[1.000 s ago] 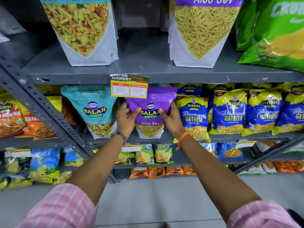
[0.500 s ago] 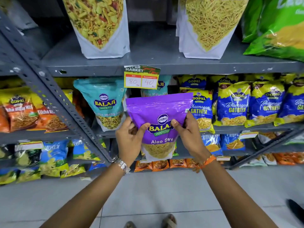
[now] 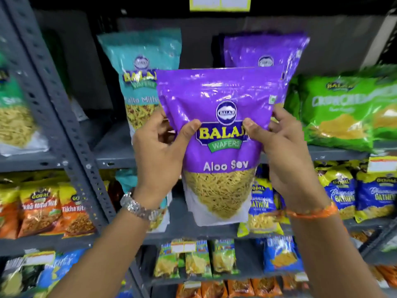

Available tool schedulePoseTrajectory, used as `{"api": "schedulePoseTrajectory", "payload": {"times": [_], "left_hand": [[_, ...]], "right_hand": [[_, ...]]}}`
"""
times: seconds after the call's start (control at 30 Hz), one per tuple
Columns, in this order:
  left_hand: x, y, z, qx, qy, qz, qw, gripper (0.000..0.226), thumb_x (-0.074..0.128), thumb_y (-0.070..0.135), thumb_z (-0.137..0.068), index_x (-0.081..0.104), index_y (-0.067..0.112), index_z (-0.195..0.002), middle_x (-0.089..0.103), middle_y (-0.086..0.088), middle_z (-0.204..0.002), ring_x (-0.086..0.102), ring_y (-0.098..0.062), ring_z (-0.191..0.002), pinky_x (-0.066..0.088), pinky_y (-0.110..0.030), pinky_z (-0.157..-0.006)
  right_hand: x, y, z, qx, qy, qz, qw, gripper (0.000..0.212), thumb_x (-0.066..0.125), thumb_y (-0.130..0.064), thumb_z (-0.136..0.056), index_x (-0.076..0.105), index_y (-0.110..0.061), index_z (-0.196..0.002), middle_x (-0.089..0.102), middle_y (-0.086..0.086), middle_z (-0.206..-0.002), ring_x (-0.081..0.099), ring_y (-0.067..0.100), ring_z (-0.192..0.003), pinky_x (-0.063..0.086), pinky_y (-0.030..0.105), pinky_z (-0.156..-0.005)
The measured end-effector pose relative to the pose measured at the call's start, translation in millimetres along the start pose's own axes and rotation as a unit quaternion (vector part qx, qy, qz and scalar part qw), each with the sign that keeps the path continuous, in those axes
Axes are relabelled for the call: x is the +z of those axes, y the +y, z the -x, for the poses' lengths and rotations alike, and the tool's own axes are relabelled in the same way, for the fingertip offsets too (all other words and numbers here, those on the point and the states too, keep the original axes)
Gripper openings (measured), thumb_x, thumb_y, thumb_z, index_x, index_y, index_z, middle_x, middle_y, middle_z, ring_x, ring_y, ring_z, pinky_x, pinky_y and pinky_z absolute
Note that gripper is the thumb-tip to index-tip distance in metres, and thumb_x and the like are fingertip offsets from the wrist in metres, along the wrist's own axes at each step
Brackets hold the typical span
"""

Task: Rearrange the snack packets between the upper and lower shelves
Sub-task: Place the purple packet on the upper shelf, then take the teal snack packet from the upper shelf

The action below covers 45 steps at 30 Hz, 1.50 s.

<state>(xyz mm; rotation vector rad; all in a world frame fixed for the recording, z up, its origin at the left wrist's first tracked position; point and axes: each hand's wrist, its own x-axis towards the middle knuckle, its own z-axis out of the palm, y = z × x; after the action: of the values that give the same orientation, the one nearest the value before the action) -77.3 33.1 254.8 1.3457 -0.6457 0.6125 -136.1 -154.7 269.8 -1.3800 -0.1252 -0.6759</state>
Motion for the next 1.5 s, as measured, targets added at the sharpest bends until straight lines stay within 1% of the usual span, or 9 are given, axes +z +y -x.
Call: {"api": "schedulePoseTrajectory", "payload": {"times": [0.13, 0.3, 0.4, 0.67, 0.87, 1.07, 1.2, 1.33, 1.5], "left_hand": [[4, 7, -58, -0.012, -0.016, -0.032, 0.999, 0.020, 0.079, 0.043, -0.078, 0.071, 0.032, -0.092, 0.082, 0.011, -0.084, 0.077, -0.013, -0.074, 0.063, -0.053, -0.068], [8, -5, -106, -0.017, -0.006, -0.063, 0.998, 0.016, 0.079, 0.037, -0.080, 0.068, 0.028, -0.088, 0.080, 0.007, -0.085, 0.077, -0.012, -0.074, 0.065, -0.047, -0.070], [11, -17, -120, -0.026, 0.012, -0.095, 0.995, 0.019, 0.079, 0.026, -0.088, 0.061, 0.030, -0.081, 0.076, 0.013, -0.072, 0.070, 0.002, -0.060, 0.058, -0.030, -0.058], [17, -34, -127, -0.077, 0.005, -0.128, 0.989, 0.029, 0.076, 0.028, -0.091, 0.065, 0.007, -0.107, 0.080, -0.013, -0.099, 0.078, -0.033, -0.087, 0.062, -0.059, -0.077], [6, -38, -129, -0.090, 0.021, -0.111, 0.990, 0.046, 0.082, 0.021, -0.085, 0.065, 0.014, -0.127, 0.080, -0.010, -0.105, 0.074, -0.014, -0.078, 0.065, -0.037, -0.079], [-47, -54, -112, -0.056, 0.110, -0.112, 0.986, 0.027, 0.079, 0.010, -0.084, 0.068, 0.029, -0.099, 0.078, 0.004, -0.092, 0.074, 0.000, -0.076, 0.062, -0.029, -0.081], [-77, -73, -102, -0.080, 0.198, -0.132, 0.968, 0.030, 0.081, 0.009, -0.082, 0.067, 0.021, -0.105, 0.073, 0.004, -0.102, 0.069, -0.005, -0.085, 0.061, -0.032, -0.088], [-92, -100, -98, -0.166, 0.160, -0.182, 0.956, 0.057, 0.082, 0.022, -0.083, 0.055, 0.016, -0.133, 0.058, -0.007, -0.138, 0.058, -0.016, -0.115, 0.053, -0.036, -0.099], [-99, -123, -102, -0.284, 0.006, -0.081, 0.955, 0.073, 0.081, 0.022, -0.086, 0.041, 0.012, -0.146, 0.065, -0.006, -0.131, 0.065, -0.015, -0.111, 0.052, -0.025, -0.085]], "right_hand": [[21, -18, -49, -0.012, 0.012, -0.002, 1.000, 0.027, 0.064, 0.004, -0.093, 0.060, 0.001, -0.119, 0.078, 0.010, -0.099, 0.074, 0.017, -0.081, 0.064, 0.031, -0.072], [44, -17, -94, -0.014, 0.017, 0.003, 1.000, 0.019, 0.063, 0.005, -0.094, 0.059, -0.004, -0.110, 0.072, 0.025, -0.115, 0.067, 0.030, -0.100, 0.054, 0.061, -0.103], [54, -6, -112, -0.024, 0.037, 0.040, 0.998, 0.021, 0.065, 0.001, -0.094, 0.055, 0.001, -0.112, 0.071, 0.028, -0.118, 0.067, 0.030, -0.099, 0.052, 0.064, -0.102], [53, 26, -132, -0.029, 0.064, 0.087, 0.994, 0.023, 0.067, -0.012, -0.095, 0.050, -0.012, -0.110, 0.069, 0.018, -0.108, 0.064, 0.025, -0.094, 0.055, 0.063, -0.096], [46, 22, -125, -0.075, 0.119, 0.261, 0.955, 0.058, 0.073, -0.029, -0.092, 0.043, -0.006, -0.136, 0.054, -0.005, -0.073, 0.057, 0.016, -0.069, 0.040, 0.009, -0.055], [52, 14, -75, -0.153, 0.165, 0.275, 0.935, 0.050, 0.075, -0.021, -0.089, 0.049, -0.010, -0.130, 0.062, 0.011, -0.120, 0.063, 0.030, -0.105, 0.056, 0.047, -0.091], [93, 40, -39, -0.174, 0.031, 0.202, 0.963, 0.030, 0.070, -0.011, -0.087, 0.057, -0.022, -0.112, 0.065, -0.002, -0.100, 0.064, 0.007, -0.083, 0.054, 0.023, -0.076], [135, 80, -29, -0.090, -0.140, 0.271, 0.948, 0.055, 0.065, -0.008, -0.094, 0.045, -0.005, -0.144, 0.055, 0.013, -0.142, 0.053, 0.023, -0.132, 0.039, 0.027, -0.114], [158, 99, -33, -0.039, -0.124, 0.298, 0.946, 0.072, 0.058, -0.003, -0.093, 0.024, -0.002, -0.156, 0.034, 0.015, -0.160, 0.028, 0.028, -0.152, 0.021, 0.031, -0.127]]}}
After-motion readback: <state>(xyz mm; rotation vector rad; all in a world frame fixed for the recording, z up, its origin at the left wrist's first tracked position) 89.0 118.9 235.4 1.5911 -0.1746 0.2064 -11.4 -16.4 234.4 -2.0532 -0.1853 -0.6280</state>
